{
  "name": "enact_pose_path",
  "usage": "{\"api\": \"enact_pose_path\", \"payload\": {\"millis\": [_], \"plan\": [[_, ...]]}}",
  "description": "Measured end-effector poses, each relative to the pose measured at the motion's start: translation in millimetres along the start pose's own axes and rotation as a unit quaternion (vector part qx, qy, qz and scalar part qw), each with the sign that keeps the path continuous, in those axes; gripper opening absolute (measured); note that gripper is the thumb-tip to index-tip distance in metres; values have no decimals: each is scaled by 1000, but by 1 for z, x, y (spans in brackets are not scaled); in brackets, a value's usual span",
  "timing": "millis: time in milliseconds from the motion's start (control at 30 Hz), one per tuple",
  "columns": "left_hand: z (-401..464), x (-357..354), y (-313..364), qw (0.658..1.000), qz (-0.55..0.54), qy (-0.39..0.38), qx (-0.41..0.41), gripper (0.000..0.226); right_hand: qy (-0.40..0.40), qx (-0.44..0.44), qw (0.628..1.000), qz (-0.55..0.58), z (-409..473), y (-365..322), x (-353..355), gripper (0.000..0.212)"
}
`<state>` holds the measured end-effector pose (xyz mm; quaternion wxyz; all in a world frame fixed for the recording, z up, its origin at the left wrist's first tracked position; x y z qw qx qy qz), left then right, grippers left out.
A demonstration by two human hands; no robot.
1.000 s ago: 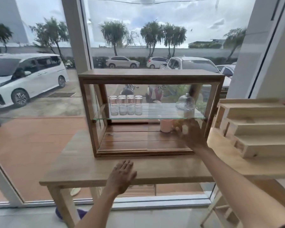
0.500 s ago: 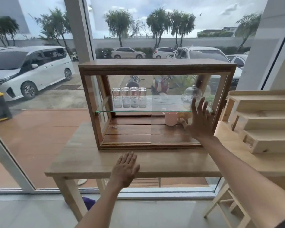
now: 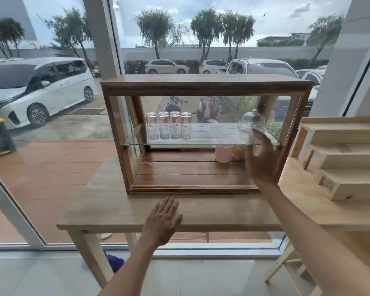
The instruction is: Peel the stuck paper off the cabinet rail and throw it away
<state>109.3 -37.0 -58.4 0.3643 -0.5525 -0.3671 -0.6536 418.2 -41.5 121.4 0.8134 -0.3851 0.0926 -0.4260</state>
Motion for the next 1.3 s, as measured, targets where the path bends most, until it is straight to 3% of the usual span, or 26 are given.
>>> {"api": "enact_pose_path", "payload": {"millis": [67, 200, 367, 800, 1100, 1300], "plan": [[0, 0, 0, 1000, -1, -1, -1, 83, 73, -103, 992, 12, 12, 11, 17, 44], [1, -1, 0, 1000, -6, 7, 0, 85, 31, -184, 982, 14, 23, 23, 23, 41], [3, -3, 1, 1000, 8, 5, 9, 77, 40, -190, 981, -2, 14, 15, 13, 60], [3, -5, -3, 1000, 10, -10, 0, 70, -94, -186, 975, 81, -24, -32, -39, 60], [2, -3, -1, 1000, 12, -18, 2, 67, -186, -222, 948, 134, -42, -66, -73, 67], [2, 1, 1, 1000, 8, -5, 1, 82, -207, -214, 942, 153, -46, -70, -76, 67]]}}
Point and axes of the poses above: each hand's wrist, its own z-axis towards the middle knuckle, its own x-axis out of the back of the hand, y = z × x, the point moved 2 cm from there along z, towards the middle knuckle, and after that the axes turned 5 degrees about z, right-handed, at the moved point
